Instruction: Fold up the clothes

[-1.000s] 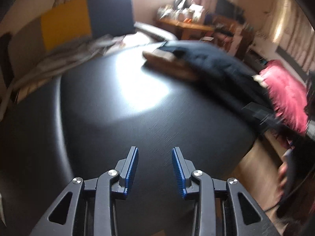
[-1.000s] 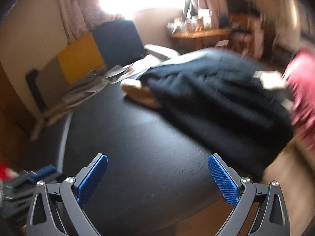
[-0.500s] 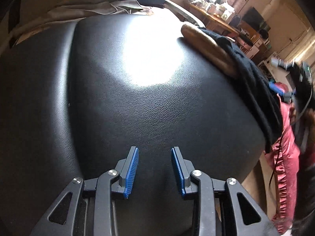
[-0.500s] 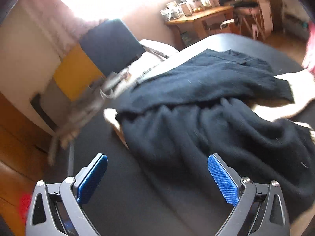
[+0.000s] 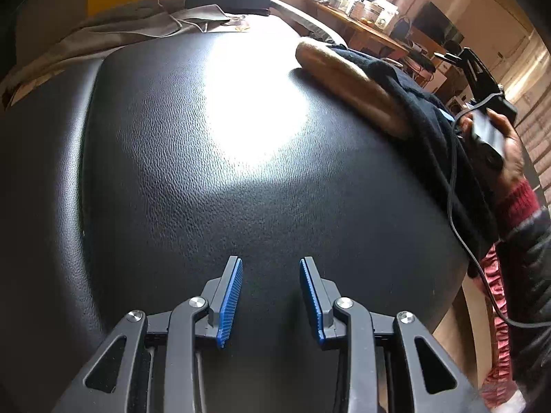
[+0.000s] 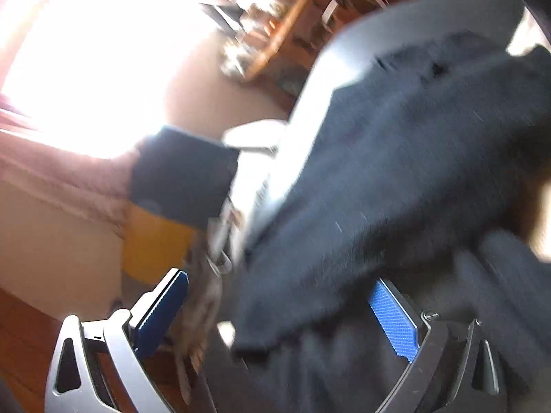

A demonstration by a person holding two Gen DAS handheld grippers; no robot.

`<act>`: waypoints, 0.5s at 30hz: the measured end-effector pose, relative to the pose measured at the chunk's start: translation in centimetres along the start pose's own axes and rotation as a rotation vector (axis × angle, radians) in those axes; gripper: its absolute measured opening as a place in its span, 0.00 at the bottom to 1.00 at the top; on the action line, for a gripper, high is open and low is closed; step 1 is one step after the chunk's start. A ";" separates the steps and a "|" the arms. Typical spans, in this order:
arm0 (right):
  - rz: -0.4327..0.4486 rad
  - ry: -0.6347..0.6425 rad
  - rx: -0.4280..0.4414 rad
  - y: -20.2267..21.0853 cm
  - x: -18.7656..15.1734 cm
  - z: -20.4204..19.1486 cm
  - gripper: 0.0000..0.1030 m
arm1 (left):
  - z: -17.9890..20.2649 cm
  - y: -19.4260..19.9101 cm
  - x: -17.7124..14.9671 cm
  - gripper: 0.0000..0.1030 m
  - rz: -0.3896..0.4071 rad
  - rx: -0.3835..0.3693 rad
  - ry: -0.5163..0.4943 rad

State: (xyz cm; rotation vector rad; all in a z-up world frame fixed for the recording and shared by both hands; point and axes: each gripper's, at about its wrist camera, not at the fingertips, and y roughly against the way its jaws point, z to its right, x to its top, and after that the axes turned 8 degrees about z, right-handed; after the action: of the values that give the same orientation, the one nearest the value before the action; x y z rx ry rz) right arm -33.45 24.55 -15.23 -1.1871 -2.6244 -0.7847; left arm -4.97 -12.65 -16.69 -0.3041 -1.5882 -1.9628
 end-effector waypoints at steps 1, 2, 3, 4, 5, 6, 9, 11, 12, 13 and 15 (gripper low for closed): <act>0.028 0.000 0.018 -0.5 0.3 -0.2 1.00 | 0.0 -0.1 0.1 0.33 0.001 0.003 -0.001; 0.029 -0.007 0.017 -1.5 0.6 -0.1 1.00 | 0.0 -0.1 0.1 0.33 0.001 0.005 0.000; 0.021 -0.004 0.040 -2.4 0.7 -0.4 1.00 | 0.0 -0.2 0.2 0.33 0.000 0.005 0.001; 0.012 -0.001 0.064 -3.3 0.8 -0.7 1.00 | -0.1 -0.2 0.2 0.33 -0.001 0.004 0.002; 0.003 0.002 0.089 -4.2 0.9 -0.9 1.00 | -0.2 -0.2 0.2 0.33 -0.002 0.002 0.004; -0.006 0.005 0.114 -5.1 1.0 -1.2 1.00 | -0.3 -0.1 0.3 0.33 -0.001 0.001 0.008; -0.144 0.144 0.397 -5.4 -1.6 -5.2 1.00 | -0.9 0.2 0.3 0.33 0.007 0.021 0.021; -0.257 0.247 0.572 -4.5 -4.5 -8.5 1.00 | -1.6 0.7 0.3 0.33 0.020 0.044 0.036; -0.321 0.292 0.647 -4.0 -6.2 -9.9 1.00 | -2.1 1.3 0.4 0.33 0.038 0.059 0.050; -0.382 0.306 0.680 -3.2 -8.3 -10.4 1.00 | -2.7 2.0 0.4 0.33 0.057 0.077 0.064; -0.503 0.330 0.739 -1.7 -12.6 -11.3 1.00 | -4.3 4.0 0.4 0.33 0.102 0.126 0.094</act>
State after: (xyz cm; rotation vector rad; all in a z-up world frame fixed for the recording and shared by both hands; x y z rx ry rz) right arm -27.05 9.47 -10.65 -0.1887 -2.5546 -0.0079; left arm -2.26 -17.27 -14.38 -0.2333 -1.5954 -1.7666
